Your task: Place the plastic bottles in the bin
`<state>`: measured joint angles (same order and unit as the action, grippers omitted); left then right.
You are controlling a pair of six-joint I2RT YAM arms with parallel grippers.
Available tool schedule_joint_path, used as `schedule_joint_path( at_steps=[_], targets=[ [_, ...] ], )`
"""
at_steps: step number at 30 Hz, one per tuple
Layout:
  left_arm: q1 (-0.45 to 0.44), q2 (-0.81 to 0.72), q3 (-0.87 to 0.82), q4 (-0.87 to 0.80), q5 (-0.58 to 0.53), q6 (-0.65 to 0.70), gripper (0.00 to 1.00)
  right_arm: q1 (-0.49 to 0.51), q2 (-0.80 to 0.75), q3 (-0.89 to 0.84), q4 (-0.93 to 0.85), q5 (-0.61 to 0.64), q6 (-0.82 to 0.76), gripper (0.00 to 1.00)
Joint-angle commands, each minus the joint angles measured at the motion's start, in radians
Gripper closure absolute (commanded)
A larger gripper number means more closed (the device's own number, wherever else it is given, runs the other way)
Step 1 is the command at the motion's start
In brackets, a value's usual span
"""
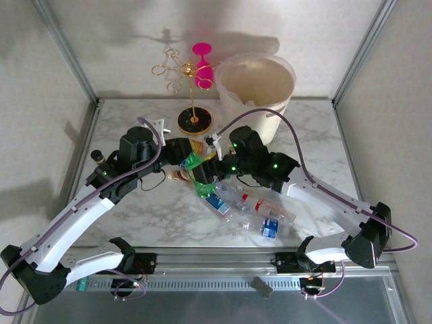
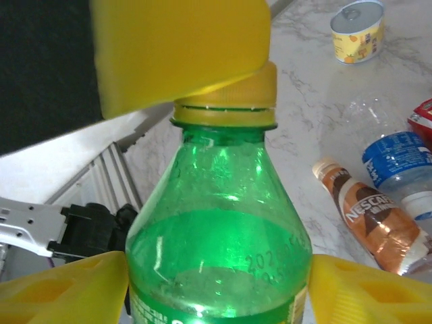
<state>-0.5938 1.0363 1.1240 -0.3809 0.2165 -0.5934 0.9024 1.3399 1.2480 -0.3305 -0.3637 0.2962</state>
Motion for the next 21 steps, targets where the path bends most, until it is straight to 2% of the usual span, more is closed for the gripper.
schedule_joint_path(
  at_steps=[1, 7, 9, 11, 13, 16, 21],
  targets=[
    [0.007, -0.022, 0.033, -0.002, 0.018, 0.014, 0.79, 0.01, -0.003, -0.022, 0.053, -0.034, 0.021, 0.35],
    [0.007, -0.026, 0.037, 0.007, 0.032, 0.003, 0.79, 0.011, -0.028, -0.042, 0.07, -0.041, 0.037, 0.47],
    [0.008, -0.029, 0.038, 0.012, 0.036, 0.0, 0.79, 0.01, -0.033, -0.046, 0.076, -0.045, 0.041, 0.46],
    [0.008, -0.032, 0.04, 0.017, 0.042, -0.005, 0.79, 0.011, -0.035, -0.05, 0.077, -0.045, 0.044, 0.34],
    [0.009, -0.036, 0.045, 0.018, 0.047, -0.006, 0.79, 0.01, -0.028, -0.051, 0.071, -0.046, 0.041, 0.3],
    [0.007, -0.039, 0.049, 0.02, 0.059, -0.01, 0.79, 0.01, -0.016, -0.057, 0.062, -0.027, 0.033, 0.3],
    [0.008, -0.045, 0.048, 0.025, 0.063, -0.013, 0.79, 0.011, 0.008, -0.051, 0.088, -0.045, 0.037, 0.41]
  ],
)
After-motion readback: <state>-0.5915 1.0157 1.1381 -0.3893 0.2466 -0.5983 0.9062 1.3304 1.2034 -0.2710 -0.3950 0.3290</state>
